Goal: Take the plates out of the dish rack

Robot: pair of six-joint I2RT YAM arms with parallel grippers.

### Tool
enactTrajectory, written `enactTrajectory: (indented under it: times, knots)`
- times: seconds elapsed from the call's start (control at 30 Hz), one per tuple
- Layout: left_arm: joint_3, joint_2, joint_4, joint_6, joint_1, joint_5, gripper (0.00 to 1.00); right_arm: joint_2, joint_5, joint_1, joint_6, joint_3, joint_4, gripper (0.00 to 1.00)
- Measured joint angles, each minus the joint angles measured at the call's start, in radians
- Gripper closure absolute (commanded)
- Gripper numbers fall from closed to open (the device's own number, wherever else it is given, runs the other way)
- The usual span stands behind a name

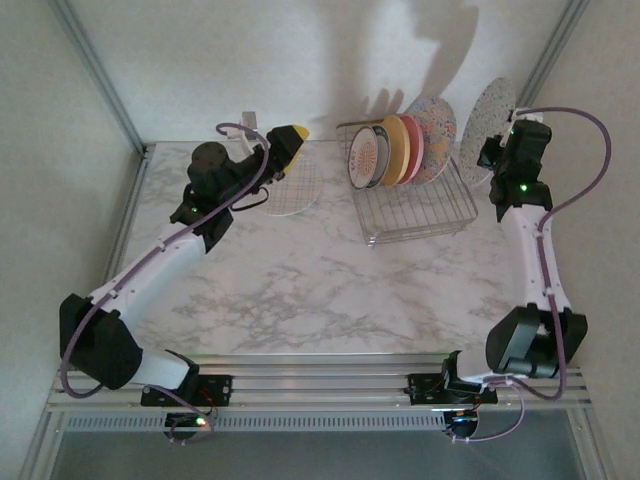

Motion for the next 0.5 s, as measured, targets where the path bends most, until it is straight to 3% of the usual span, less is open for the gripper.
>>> enactTrajectory:
  times: [0.23,0.5]
  knots:
    - [0.011,0.074,0.055,-0.116,-0.036,0.013,0.13,-0.169,0.039,0.051,0.052,-0.014,-0.147,1.00]
    - [0.056,0.193,0.165,-0.291,-0.101,0.055,0.14,-0.303,-0.005,0.061,0.196,0.005,-0.344,1.00]
